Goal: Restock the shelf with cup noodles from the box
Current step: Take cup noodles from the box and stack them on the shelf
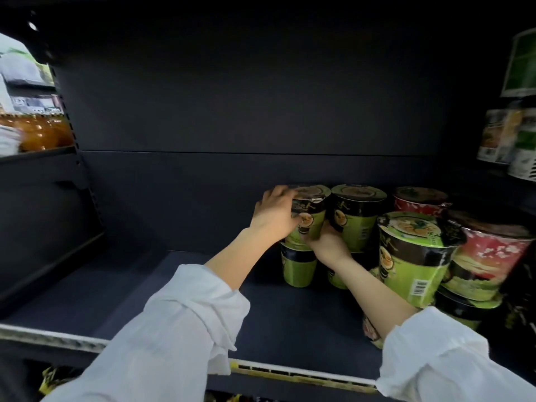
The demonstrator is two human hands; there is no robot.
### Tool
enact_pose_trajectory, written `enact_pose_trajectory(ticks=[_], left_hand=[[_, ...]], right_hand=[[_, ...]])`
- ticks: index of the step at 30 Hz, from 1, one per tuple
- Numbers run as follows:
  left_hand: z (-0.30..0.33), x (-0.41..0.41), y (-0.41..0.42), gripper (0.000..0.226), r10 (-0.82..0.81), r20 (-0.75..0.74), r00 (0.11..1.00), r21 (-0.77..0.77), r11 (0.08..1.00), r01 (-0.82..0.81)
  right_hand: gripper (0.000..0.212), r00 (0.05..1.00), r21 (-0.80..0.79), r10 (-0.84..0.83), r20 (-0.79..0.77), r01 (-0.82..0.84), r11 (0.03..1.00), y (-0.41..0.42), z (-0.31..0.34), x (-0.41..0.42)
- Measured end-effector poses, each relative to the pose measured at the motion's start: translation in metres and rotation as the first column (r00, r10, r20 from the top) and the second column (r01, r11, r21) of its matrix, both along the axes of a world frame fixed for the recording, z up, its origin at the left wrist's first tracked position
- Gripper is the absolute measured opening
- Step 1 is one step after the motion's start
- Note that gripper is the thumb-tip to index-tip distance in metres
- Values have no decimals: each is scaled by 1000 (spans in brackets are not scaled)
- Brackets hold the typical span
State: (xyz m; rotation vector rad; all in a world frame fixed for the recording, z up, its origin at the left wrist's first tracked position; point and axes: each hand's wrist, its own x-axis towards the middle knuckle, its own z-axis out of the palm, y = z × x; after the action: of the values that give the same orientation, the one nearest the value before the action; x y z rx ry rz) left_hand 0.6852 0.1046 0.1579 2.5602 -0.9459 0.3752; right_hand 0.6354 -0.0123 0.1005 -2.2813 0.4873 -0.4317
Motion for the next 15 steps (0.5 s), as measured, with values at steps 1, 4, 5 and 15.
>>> enact_pose_trajectory(ticks=[1, 4, 5, 15], left_hand=[[-1, -6, 5, 57, 7, 31, 999, -28, 1000, -6], [-5, -33, 22, 42, 21, 126, 992, -88, 996, -10], [-7, -44, 28, 37, 13, 147, 989, -106, 994, 2], [-49, -203, 63, 17, -244, -19, 970, -291, 929, 228]], right_hand=[[54, 1000, -12, 11, -5, -12, 1000, 5, 4, -7], [36, 999, -25, 50, -16, -50, 998, 19, 19, -34], [34, 998, -19, 55, 7, -55, 998, 23, 22, -45], [30, 982, -155, -92, 167, 118, 981, 50, 13, -236]])
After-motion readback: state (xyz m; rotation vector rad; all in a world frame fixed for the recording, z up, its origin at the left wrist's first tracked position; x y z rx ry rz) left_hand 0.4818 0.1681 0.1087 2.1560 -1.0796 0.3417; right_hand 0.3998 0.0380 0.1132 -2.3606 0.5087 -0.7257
